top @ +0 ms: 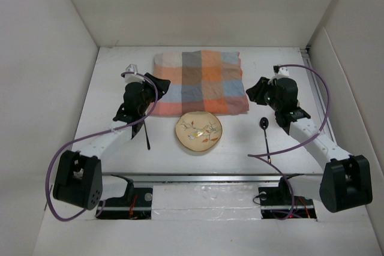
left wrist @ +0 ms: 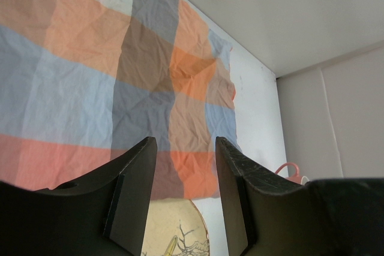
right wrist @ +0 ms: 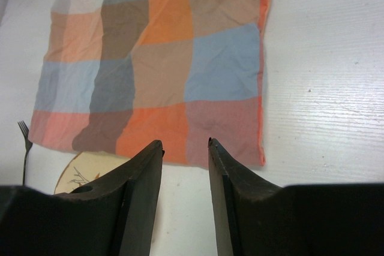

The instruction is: Set the dinner table for one person

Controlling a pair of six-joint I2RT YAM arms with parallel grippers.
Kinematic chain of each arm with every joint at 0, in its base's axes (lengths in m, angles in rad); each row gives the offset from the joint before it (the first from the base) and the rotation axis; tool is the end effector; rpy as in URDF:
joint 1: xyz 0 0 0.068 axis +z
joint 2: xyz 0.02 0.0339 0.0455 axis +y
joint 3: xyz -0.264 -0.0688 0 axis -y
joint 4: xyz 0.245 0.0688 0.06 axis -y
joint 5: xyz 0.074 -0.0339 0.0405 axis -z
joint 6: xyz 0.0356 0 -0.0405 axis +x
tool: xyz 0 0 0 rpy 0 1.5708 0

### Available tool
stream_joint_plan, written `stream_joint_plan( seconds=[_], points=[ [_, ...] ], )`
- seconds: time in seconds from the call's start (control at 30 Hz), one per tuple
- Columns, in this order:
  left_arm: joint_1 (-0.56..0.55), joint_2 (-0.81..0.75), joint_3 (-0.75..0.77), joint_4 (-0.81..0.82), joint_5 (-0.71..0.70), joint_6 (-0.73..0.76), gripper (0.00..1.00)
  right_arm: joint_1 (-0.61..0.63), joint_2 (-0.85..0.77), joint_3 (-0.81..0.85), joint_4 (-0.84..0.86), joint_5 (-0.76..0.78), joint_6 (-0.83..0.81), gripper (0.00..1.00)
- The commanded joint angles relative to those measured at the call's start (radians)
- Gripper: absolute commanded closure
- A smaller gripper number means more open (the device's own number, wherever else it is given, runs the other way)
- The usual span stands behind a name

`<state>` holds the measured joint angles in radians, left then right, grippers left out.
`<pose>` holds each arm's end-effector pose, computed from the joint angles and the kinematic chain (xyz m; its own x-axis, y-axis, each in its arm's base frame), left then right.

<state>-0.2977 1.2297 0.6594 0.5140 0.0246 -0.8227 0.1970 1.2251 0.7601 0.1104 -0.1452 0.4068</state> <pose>0.2672 -0.0829 0.2744 -0.2687 -0.6840 -0.6782 0.1760 0.6573 -0.7328 0.2725 0.0596 0.2677 -0.4420 0.3110 -0.8414 -0.1653 0.8937 0.4172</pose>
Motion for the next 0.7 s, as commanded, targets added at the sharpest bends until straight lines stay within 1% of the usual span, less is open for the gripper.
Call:
stream_joint_plan(
  seconds=[0.0, 0.03, 0.07, 0.1, 0.13, 0.17, 0.2, 0.23, 0.27, 0.3, 0.33, 0.37, 0.4, 0.47, 0.5, 0.53, 0.6, 0.67],
  points=[
    [0.000, 0.121, 0.098, -0.037, 0.044, 0.034, 0.59, 0.031, -0.001, 0.024, -0.055, 0.061, -0.007, 0.57],
    [-0.012, 0.134, 0.091, -0.011, 0.078, 0.008, 0.59, 0.044, 0.004, 0.019, -0.058, 0.053, -0.014, 0.58],
    [-0.026, 0.137, 0.073, 0.047, 0.078, -0.006, 0.59, 0.053, 0.011, -0.001, -0.052, 0.036, -0.014, 0.65],
    [-0.046, 0.133, 0.048, 0.061, 0.069, -0.012, 0.59, 0.067, 0.013, -0.024, -0.038, 0.001, -0.014, 0.83],
    [-0.094, 0.128, 0.046, 0.044, 0.022, 0.008, 0.59, 0.109, 0.011, -0.071, -0.014, -0.013, -0.007, 0.93],
    [-0.122, 0.125, 0.052, 0.023, 0.000, 0.028, 0.59, 0.134, 0.008, -0.097, -0.002, -0.019, -0.003, 1.00],
    [-0.147, 0.120, 0.065, 0.002, -0.014, 0.046, 0.59, 0.160, 0.007, -0.122, 0.015, -0.028, 0.000, 1.00],
    [-0.174, 0.117, 0.068, -0.021, -0.096, 0.062, 0.59, 0.183, 0.004, -0.145, 0.034, -0.031, 0.010, 1.00],
    [-0.217, 0.116, 0.066, -0.032, -0.129, 0.088, 0.59, 0.230, 0.007, -0.166, 0.067, -0.034, 0.018, 1.00],
    [-0.218, 0.128, 0.063, -0.029, -0.159, 0.094, 0.59, 0.255, 0.013, -0.197, 0.086, -0.037, 0.023, 0.78],
    [-0.218, 0.142, 0.069, -0.019, -0.167, 0.089, 0.59, 0.278, 0.022, -0.205, 0.098, -0.037, 0.030, 0.66],
    [-0.218, 0.166, 0.086, -0.020, -0.157, 0.095, 0.59, 0.300, 0.031, -0.208, 0.126, -0.039, 0.033, 0.60],
    [-0.218, 0.224, 0.153, -0.037, -0.143, 0.108, 0.59, 0.338, 0.066, -0.208, 0.139, -0.036, 0.041, 0.55],
    [-0.227, 0.279, 0.227, -0.097, -0.152, 0.129, 0.60, 0.366, 0.120, -0.196, 0.169, -0.042, 0.050, 0.49],
    [-0.227, 0.316, 0.259, -0.097, -0.144, 0.129, 0.60, 0.392, 0.146, -0.185, 0.172, -0.039, 0.050, 0.48],
    [-0.227, 0.324, 0.261, -0.086, -0.129, 0.126, 0.60, 0.406, 0.186, -0.176, 0.178, -0.021, 0.062, 0.48],
    [-0.227, 0.324, 0.249, -0.056, -0.126, 0.116, 0.60, 0.415, 0.209, -0.176, 0.196, 0.034, 0.073, 0.48],
    [-0.227, 0.320, 0.233, -0.023, -0.117, 0.109, 0.60, 0.424, 0.240, -0.180, 0.216, 0.056, 0.086, 0.49]
  ],
)
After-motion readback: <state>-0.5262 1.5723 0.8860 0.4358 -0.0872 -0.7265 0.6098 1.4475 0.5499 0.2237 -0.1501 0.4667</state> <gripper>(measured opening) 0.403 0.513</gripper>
